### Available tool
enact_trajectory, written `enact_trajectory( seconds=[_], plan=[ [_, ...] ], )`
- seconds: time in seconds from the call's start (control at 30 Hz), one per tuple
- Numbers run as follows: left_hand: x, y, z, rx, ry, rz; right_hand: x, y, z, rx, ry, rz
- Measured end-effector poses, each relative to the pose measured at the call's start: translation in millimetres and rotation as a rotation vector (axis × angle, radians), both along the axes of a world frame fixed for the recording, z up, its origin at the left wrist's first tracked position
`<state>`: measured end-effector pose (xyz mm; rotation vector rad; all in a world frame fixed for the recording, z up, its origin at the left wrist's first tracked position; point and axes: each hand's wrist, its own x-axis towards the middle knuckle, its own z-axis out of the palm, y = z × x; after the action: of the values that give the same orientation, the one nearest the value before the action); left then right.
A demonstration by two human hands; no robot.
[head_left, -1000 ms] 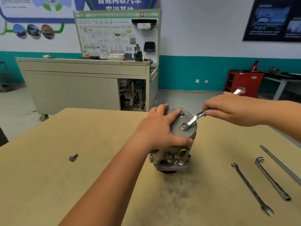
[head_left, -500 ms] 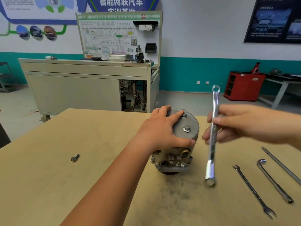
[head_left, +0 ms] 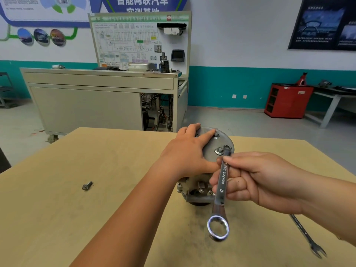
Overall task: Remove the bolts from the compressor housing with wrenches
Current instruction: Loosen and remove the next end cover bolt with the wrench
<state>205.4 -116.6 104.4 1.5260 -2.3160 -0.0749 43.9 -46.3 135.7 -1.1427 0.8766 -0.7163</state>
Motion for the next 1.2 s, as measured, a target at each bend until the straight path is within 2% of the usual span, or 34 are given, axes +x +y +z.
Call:
enact_trajectory(
  seconds=[0.3,0.5,0.57,0.73,0.8,0.87,0.93,1.0,1.03,1.13,1.2],
  plan=[
    [-3,-1,-1,-0.031,-0.031,0.002,6,-2,1,0.021,0.026,0.024],
    [0,0,0,-0.015,-0.016,-0.005,-9,-3,-1,-0.024,0.183,0.064],
    [0,0,0,-0.018,-0.011,-0.011,-16,-6,2,-0.068,0.344,0.106],
    [-1,0,-2,-0.031,-0.002,0.002,-42,-29,34,-0.272,0.978,0.281],
    [-3,1,-2,-0.024,-0.005,0.004,-50,-44,46,-0.488,1.273,0.297],
    [-5,1,0,-0.02,-0.016,0.004,-56,-62,48,-0.822,1.601,0.248],
    [-8,1,1,-0.02,-0.031,0.005,-60,-81,48,-1.137,1.81,0.181],
    [-8,1,1,-0.014,-0.027,0.01,-65,-93,47,-1.267,1.783,0.222],
    [-7,2,0,-0.011,-0.023,0.013,-68,-95,48,-1.253,1.682,0.236],
    [-2,2,-1,-0.005,-0.006,0.014,-77,-91,48,-1.073,1.338,0.22],
    [1,1,-2,-0.005,0.01,0.009,-83,-90,50,-1.02,1.22,0.117]
  ],
)
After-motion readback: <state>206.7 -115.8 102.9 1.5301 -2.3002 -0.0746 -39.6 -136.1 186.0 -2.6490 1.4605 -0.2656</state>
